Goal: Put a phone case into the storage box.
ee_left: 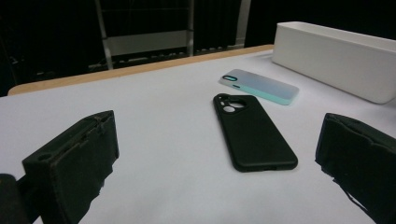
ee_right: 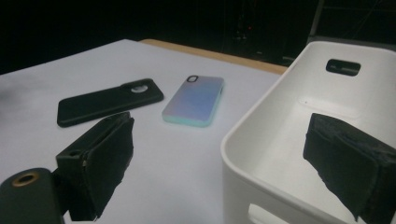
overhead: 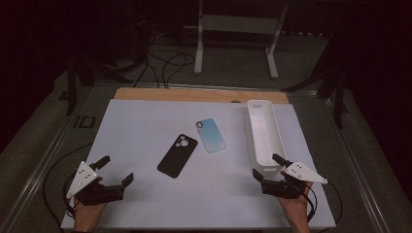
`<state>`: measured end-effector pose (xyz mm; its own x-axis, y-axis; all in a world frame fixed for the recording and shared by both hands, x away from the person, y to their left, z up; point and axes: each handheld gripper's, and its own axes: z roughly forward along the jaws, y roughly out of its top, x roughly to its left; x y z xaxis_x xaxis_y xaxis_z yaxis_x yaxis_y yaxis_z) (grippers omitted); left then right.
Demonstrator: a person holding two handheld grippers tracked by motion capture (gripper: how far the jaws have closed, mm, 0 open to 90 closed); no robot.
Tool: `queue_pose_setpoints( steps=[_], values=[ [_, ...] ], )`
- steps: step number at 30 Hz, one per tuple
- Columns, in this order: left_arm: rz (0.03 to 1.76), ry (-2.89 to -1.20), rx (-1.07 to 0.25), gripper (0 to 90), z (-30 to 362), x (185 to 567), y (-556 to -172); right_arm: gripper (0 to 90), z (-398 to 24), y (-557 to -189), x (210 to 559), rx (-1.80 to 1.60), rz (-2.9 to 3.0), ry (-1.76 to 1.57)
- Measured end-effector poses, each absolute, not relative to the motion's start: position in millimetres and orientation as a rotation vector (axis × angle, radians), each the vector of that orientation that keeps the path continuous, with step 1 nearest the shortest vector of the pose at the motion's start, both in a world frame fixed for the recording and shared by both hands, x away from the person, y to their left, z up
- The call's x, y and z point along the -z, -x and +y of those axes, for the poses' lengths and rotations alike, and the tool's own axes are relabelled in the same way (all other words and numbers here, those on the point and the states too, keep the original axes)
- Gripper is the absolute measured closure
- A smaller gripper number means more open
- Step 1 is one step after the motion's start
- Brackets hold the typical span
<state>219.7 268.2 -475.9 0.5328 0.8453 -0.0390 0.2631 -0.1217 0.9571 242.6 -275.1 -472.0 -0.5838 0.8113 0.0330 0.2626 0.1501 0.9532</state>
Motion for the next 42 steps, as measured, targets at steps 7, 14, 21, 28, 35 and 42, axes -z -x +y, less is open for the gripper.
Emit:
queue_pose_setpoints(
  steps=[7, 14, 21, 28, 35, 42],
  values=[
    [0.955, -1.671, -0.668, 0.0, 268, 477, -219, 7.6, -273, -243, 472, -1.429, 1.94, -1.03],
    [0.961, -1.676, -0.676, 0.0, 268, 478, -218, 7.6, -271, -244, 473, -1.419, 1.953, -1.03],
    [0.973, -1.675, -0.68, 0.0, 268, 480, -218, 7.6, -271, -245, 468, -1.419, 1.943, -1.048],
    [0.98, -1.674, -0.681, 0.0, 267, 483, -218, 7.6, -267, -249, 460, -1.404, 1.95, -1.054],
    [0.986, -1.676, -0.688, 0.0, 268, 484, -219, 7.6, -258, -257, 454, -1.381, 1.967, -1.055],
    [0.992, -1.679, -0.685, 0.0, 267, 486, -220, 7.6, -250, -264, 448, -1.385, 1.98, -1.035]
  ],
)
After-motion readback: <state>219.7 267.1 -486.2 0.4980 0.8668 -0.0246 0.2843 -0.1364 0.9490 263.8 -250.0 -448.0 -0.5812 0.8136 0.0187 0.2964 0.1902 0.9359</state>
